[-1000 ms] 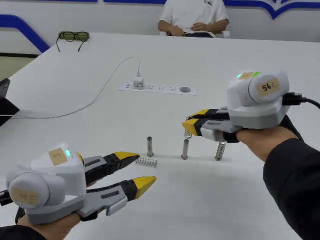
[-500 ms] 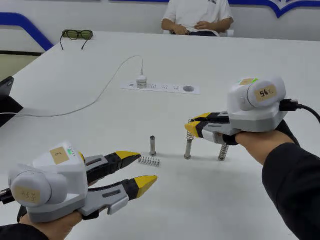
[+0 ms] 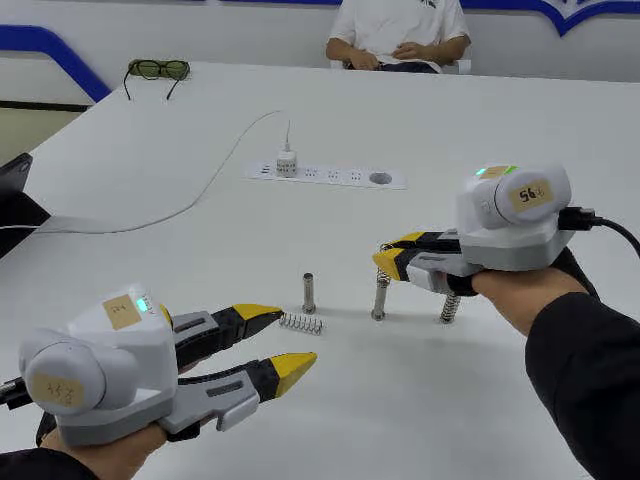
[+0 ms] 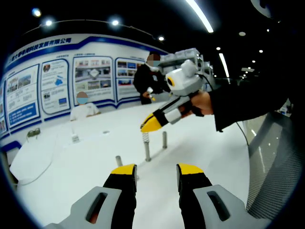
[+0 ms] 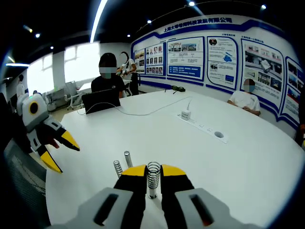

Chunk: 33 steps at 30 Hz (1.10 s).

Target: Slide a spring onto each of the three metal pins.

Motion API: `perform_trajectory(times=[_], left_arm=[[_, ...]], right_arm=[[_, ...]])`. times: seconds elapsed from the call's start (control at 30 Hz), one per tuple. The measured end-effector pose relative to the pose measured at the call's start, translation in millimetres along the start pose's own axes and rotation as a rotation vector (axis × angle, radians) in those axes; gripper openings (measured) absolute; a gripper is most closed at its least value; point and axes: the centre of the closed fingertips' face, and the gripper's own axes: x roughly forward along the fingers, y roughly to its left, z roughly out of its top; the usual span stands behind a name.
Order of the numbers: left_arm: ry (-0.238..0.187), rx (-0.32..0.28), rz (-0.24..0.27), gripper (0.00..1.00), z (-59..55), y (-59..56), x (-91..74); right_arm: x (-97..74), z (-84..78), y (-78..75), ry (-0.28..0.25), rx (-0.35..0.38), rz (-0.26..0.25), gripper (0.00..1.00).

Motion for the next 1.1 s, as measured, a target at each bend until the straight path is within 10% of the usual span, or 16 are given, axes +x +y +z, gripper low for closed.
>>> perform_trajectory(times=[1.1], left_arm=[[0.008,-0.003,0.004,0.33,-2.8,0.6,-0.3]], right_arm=[[12.3,-30.7,1.6,0.057,0.004,0.004,0.12]])
